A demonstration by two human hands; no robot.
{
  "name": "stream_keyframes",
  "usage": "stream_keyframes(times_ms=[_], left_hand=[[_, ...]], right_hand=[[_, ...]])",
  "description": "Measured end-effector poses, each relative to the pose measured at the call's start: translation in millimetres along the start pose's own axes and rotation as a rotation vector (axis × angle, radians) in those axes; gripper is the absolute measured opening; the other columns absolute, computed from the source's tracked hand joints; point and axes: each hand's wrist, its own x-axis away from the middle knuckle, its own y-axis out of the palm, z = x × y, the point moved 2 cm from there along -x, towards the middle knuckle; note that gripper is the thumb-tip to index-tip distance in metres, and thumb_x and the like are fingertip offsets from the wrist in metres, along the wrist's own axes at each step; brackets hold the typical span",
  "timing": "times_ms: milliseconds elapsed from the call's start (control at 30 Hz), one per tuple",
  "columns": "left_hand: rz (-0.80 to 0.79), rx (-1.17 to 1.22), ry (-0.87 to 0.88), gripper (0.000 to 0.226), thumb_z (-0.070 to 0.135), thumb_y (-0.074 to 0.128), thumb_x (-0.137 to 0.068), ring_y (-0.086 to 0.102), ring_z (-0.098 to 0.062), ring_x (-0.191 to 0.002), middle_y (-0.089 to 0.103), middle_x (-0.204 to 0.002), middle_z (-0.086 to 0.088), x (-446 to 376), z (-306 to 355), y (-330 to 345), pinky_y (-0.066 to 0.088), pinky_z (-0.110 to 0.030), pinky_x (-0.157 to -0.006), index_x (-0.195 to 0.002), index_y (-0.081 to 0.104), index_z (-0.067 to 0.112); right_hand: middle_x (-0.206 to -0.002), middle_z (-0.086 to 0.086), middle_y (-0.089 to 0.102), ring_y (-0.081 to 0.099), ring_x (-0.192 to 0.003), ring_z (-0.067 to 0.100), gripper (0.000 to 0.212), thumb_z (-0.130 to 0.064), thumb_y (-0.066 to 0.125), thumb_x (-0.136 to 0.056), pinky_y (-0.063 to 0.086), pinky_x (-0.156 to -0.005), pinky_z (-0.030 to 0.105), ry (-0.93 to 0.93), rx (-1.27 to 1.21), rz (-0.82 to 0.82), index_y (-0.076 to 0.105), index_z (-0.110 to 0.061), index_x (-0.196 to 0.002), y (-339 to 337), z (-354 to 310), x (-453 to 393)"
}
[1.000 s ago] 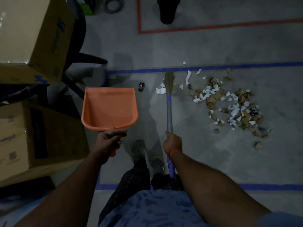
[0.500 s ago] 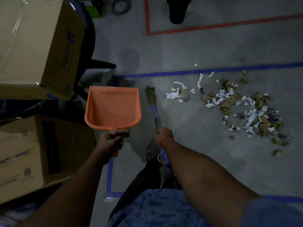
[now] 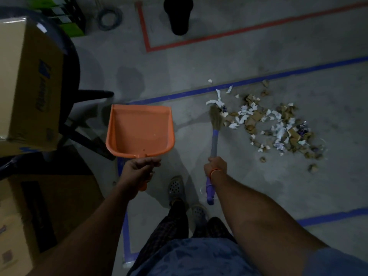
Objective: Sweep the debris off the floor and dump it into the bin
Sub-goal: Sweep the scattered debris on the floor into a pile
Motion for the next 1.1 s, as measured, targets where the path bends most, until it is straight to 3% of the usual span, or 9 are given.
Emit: stream_keyframes(times_ms=[167,333,400,500,600,733,833,1100], left_hand=[[-0.03,0.006,0.004,0.033,-0.012,0.045,-0.096,0.047,-0.007,-0.047,0.073,-0.086,-0.006,0.8,3.1,10.7,0.034,-0.017,-0.042,-0.102,0.074,0.004],[-0.064,-0.026,-0.035,0.031,-0.008,0.043,-0.099,0.039,-0.004,-0.04,0.062,-0.056,0.007,8.0,2.2,17.9,0.026,-0.012,-0.04,-0.11,0.069,0.002],[-0.051,-0.056,-0.015,0.032,-0.006,0.045,-0.098,0.039,-0.006,-0.041,0.062,-0.059,0.005,6.5,1.0,19.6,0.026,-0.014,-0.044,-0.105,0.074,0.007],[-0.053,-0.07,0.017,0.039,-0.006,0.048,-0.096,0.042,-0.011,-0.048,0.07,-0.081,-0.008,4.9,5.9,25.1,0.027,-0.022,-0.054,-0.096,0.08,0.015],[-0.082,-0.065,0.038,0.041,-0.009,0.047,-0.096,0.044,-0.01,-0.048,0.073,-0.088,-0.007,6.4,10.6,33.5,0.027,-0.02,-0.049,-0.095,0.08,0.015],[-0.106,-0.079,0.026,0.034,-0.012,0.042,-0.097,0.042,-0.003,-0.041,0.068,-0.063,0.003,14.3,17.3,50.7,0.029,-0.013,-0.035,-0.102,0.072,0.003],[-0.145,-0.083,0.03,0.031,-0.014,0.038,-0.098,0.04,0.0,-0.037,0.061,-0.05,0.007,18.6,18.9,58.5,0.029,-0.011,-0.033,-0.108,0.066,-0.004],[-0.139,-0.096,0.019,0.032,-0.012,0.043,-0.097,0.046,-0.003,-0.045,0.069,-0.07,0.002,13.1,17.4,48.2,0.035,-0.014,-0.038,-0.106,0.071,0.0]], right_hand=[[-0.13,0.01,0.063,0.06,-0.12,0.027,0.043,-0.016,0.065,-0.083,0.045,-0.101,0.027,0.016,-0.09,0.101,0.065,-0.016,-0.126,-21.7,11.7,1.0],[-0.134,0.01,0.06,0.058,-0.121,0.028,0.049,-0.015,0.063,-0.082,0.043,-0.102,0.026,-0.037,-0.056,0.114,0.062,-0.017,-0.131,-29.3,35.7,17.5],[-0.135,0.01,0.06,0.059,-0.12,0.028,0.049,-0.015,0.063,-0.082,0.043,-0.102,0.026,-0.05,-0.044,0.114,0.062,-0.019,-0.131,-30.0,44.9,24.6],[-0.132,0.012,0.062,0.06,-0.119,0.029,0.05,-0.015,0.061,-0.082,0.044,-0.102,0.027,-0.091,-0.001,0.091,0.061,-0.019,-0.132,-27.0,55.2,35.9],[-0.13,0.013,0.063,0.06,-0.118,0.029,0.051,-0.012,0.06,-0.081,0.045,-0.103,0.027,-0.116,0.031,0.06,0.061,-0.02,-0.132,-23.1,64.2,48.2],[-0.129,0.013,0.064,0.061,-0.117,0.028,0.049,-0.013,0.061,-0.082,0.044,-0.103,0.025,-0.126,0.096,-0.006,0.062,-0.02,-0.131,-20.6,78.8,56.4],[-0.128,0.01,0.064,0.061,-0.117,0.028,0.048,-0.017,0.064,-0.081,0.047,-0.103,0.028,-0.101,0.119,-0.04,0.063,-0.021,-0.129,-22.7,86.4,55.2],[-0.124,0.008,0.068,0.066,-0.109,0.027,0.045,-0.018,0.065,-0.078,0.054,-0.095,0.036,0.065,-0.031,0.061,0.068,-0.018,-0.123,-44.0,96.7,36.9]])
